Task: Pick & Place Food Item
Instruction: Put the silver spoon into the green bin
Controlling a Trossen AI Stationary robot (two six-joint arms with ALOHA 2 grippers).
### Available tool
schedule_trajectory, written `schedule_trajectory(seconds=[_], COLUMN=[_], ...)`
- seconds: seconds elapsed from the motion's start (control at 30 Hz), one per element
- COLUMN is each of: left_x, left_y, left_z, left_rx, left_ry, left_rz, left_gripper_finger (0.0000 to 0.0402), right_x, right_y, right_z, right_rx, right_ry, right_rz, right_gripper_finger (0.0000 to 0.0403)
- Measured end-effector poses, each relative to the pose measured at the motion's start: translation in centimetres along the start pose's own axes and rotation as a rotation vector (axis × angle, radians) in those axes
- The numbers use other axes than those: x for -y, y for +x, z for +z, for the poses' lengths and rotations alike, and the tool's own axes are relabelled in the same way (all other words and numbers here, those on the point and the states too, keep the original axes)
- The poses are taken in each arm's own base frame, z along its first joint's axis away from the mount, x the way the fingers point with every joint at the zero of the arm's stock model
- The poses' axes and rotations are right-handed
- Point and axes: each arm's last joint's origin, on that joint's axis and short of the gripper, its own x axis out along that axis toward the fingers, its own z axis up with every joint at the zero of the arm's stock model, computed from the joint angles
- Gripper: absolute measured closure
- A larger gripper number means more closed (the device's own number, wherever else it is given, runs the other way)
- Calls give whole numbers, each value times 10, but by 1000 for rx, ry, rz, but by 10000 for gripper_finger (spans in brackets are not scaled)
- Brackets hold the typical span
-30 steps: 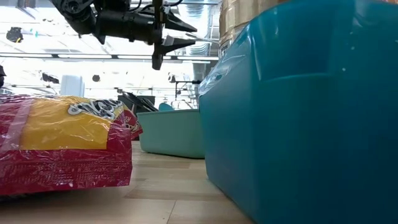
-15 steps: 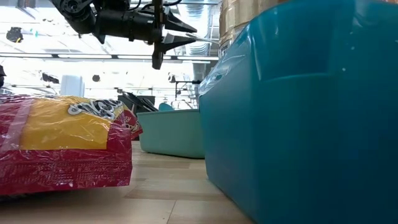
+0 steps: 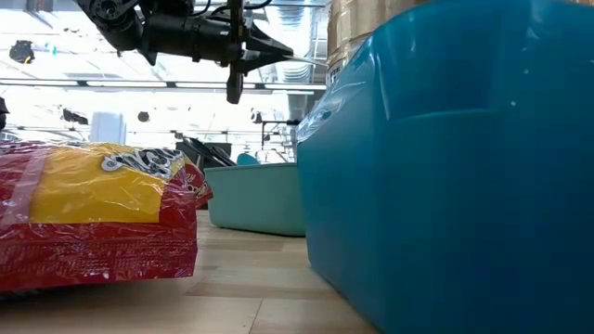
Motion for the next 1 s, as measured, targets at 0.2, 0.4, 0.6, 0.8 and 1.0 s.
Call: schedule_trajectory(seconds=[0.2, 0.4, 0.6, 0.8, 1.0], left_x=[0, -1, -1, -1, -2], left_y=[0, 0, 0, 0, 0], left_z=[0, -1, -1, -2, -2], left_rx=[-6, -10, -8, -12, -23], left_ry=[-1, -1, -1, -23, -67], left_rz=[4, 12, 19, 21, 26], left_gripper_finger=[397, 399, 399, 399, 399], right_x=[0, 1, 9, 11, 14], right_y=[0, 0, -8, -31, -56], right_z=[0, 1, 7, 12, 9], right_rx=[4, 6, 37, 117, 164], right_ry=[-2, -16, 4, -8, -9], right_rz=[3, 1, -20, -17, -32], right_gripper_finger=[358, 316, 299, 301, 301])
